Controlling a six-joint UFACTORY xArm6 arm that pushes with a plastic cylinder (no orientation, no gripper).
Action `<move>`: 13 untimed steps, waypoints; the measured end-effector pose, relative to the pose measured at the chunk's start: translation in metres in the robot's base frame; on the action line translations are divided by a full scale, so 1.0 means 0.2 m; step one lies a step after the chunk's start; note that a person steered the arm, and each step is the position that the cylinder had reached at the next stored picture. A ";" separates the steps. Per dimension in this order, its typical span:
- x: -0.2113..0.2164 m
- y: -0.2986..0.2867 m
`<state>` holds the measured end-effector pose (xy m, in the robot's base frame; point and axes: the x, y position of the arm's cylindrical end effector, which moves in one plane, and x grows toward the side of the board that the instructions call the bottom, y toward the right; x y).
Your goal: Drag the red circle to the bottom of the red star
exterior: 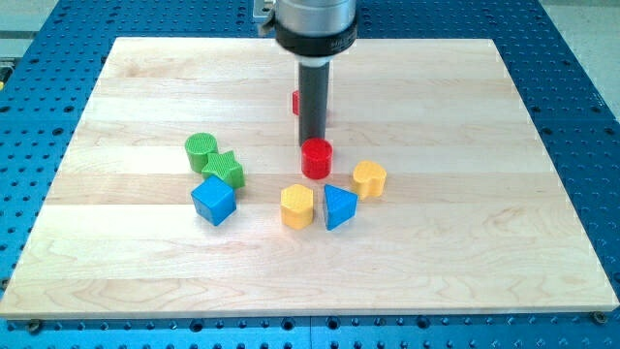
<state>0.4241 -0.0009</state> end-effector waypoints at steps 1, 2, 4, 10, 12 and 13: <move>0.04 -0.11; 0.08 -0.28; 0.24 0.04; -0.23 0.28; -0.04 -0.35; -0.26 -0.13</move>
<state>0.3713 -0.0275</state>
